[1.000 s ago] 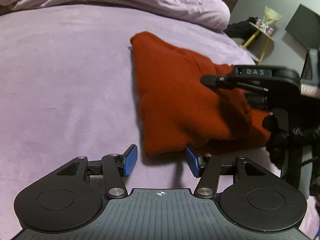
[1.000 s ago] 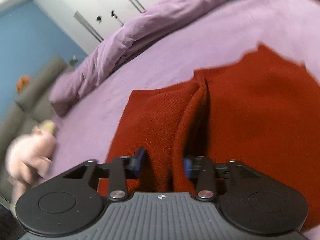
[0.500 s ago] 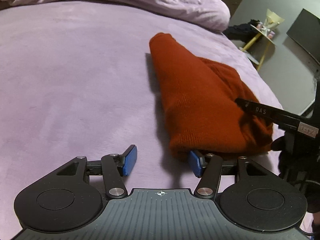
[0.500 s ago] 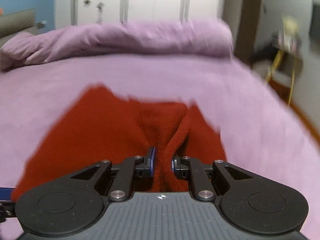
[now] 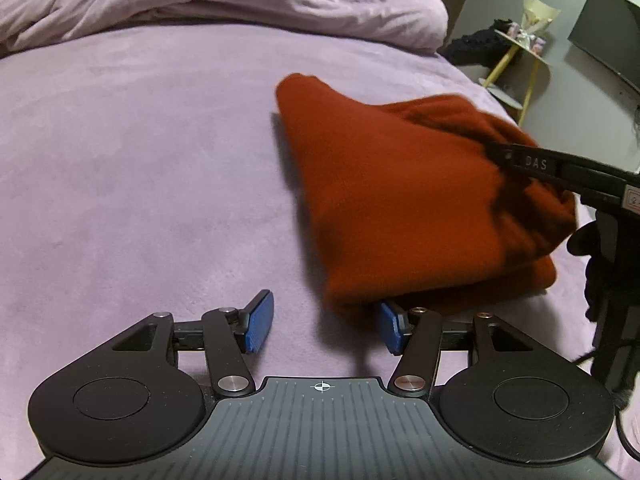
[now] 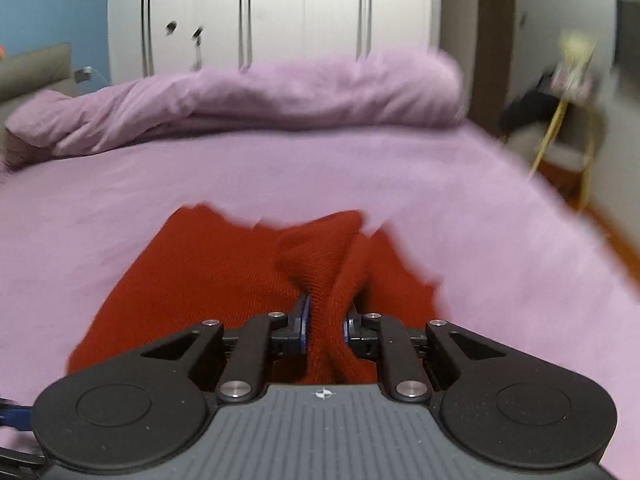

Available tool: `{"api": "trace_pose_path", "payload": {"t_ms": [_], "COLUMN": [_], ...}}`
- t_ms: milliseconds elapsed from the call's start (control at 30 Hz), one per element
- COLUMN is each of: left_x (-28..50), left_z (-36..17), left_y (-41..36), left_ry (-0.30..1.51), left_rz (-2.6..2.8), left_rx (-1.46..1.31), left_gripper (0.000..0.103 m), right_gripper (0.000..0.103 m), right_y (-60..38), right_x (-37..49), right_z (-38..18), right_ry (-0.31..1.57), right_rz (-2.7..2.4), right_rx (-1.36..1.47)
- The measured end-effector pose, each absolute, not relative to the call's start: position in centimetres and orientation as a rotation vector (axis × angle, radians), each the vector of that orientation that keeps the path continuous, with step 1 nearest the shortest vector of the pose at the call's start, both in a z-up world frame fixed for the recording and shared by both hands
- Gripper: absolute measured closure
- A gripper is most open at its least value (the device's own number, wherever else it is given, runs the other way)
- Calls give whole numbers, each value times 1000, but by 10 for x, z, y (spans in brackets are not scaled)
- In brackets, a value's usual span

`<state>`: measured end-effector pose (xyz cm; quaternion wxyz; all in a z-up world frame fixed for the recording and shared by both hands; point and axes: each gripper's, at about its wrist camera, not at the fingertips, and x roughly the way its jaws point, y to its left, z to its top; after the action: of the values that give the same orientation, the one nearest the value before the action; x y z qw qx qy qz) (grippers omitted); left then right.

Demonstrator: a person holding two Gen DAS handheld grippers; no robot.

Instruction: Fold small clothes

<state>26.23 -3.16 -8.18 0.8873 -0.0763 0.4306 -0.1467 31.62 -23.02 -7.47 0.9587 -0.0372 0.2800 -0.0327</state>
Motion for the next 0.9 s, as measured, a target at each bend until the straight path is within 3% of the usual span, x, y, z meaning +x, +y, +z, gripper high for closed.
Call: {"api": "trace_pose_path", "payload": {"t_ms": [67,167,233,300,400,633,833,900], "left_x": [261,262,260,259,260,256,264,268], "left_z": [-82,-87,-87,-86,-83,-78,-86,-87], "left_y": [-31,-34,-32,-27,-18,-27,-48,-53], "left_ry": [898,918,923,918,911,904,945,943], "left_rz": [-317,-306,-308,-290,-262,-316,-297,-293], "left_rx": [-167,-162,-181,-177,-199,-205,-159,-155], "left_gripper": [39,39,41,41,41,40,40,40], "right_gripper": [90,87,78,62,56,55,71,91], "right_y": [-235,-257,-267,-272,-289,-318,-299,-302], "right_x": [311,321,322,309,276,212,227,234], "right_z": [-74,-92,-103,-90,-69,-95,-119,-123], "right_ry": [527,613,645,604,556,642,624,635], "right_rz": [-154,-206,-214,-211,-185,-43,68,13], "right_rx": [-140,-94,-97,-69,92,553,706,741]}}
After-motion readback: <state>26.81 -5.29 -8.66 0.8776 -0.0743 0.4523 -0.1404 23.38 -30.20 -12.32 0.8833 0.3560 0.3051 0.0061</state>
